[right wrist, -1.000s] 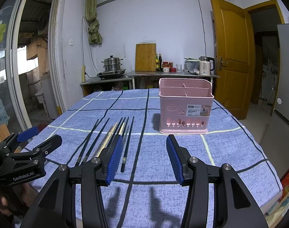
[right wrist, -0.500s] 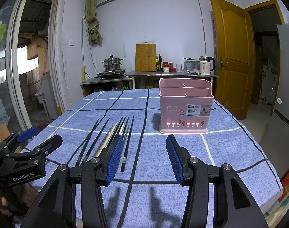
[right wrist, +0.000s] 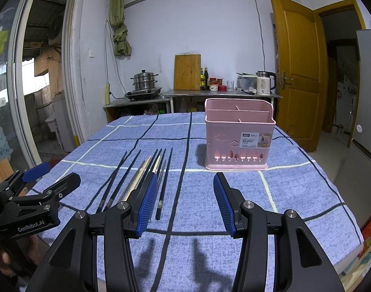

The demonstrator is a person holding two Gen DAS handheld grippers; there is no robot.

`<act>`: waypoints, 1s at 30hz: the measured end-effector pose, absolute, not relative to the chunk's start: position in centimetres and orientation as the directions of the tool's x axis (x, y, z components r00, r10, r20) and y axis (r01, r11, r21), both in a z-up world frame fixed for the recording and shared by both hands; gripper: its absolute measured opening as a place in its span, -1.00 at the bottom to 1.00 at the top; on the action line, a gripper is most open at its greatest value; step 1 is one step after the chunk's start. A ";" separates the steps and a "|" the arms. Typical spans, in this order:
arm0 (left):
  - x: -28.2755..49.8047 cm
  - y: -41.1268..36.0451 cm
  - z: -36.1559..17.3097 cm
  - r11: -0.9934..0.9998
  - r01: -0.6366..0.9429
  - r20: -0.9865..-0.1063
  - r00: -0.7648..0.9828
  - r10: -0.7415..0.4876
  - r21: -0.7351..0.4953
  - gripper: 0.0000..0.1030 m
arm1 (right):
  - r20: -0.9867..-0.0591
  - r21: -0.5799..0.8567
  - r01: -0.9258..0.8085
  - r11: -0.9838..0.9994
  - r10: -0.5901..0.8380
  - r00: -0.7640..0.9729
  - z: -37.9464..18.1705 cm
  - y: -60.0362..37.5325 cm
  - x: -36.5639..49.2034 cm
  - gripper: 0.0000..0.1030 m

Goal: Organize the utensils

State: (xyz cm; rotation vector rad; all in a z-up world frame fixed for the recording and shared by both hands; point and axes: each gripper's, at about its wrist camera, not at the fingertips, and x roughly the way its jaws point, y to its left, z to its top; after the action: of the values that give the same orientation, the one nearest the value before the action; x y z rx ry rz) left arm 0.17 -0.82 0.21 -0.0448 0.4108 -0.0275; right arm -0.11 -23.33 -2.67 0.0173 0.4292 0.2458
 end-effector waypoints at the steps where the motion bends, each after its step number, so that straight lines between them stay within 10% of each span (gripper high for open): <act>1: 0.3 -0.7 0.2 0.998 0.018 -0.401 0.915 -0.039 -0.054 0.90 | -0.411 0.068 -0.234 0.970 0.240 0.879 -2.7 -23.3 0.0 -0.05; 16: 6.7 2.3 -1.7 0.996 -0.001 -0.561 0.827 -0.048 -0.087 0.87 | -0.505 0.070 -0.300 0.951 0.293 0.812 -2.9 -21.5 5.7 -0.05; 30: 16.2 5.3 -4.9 0.980 -0.079 -0.744 0.663 -0.085 -0.183 0.29 | -0.685 0.023 -0.352 0.936 0.272 0.676 -6.4 -17.5 15.3 -0.34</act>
State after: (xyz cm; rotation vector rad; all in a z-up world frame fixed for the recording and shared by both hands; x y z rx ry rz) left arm 16.19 5.31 -4.86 -0.2064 0.8478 -0.0036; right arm 15.26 -17.49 -6.43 -0.1137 0.7503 0.3513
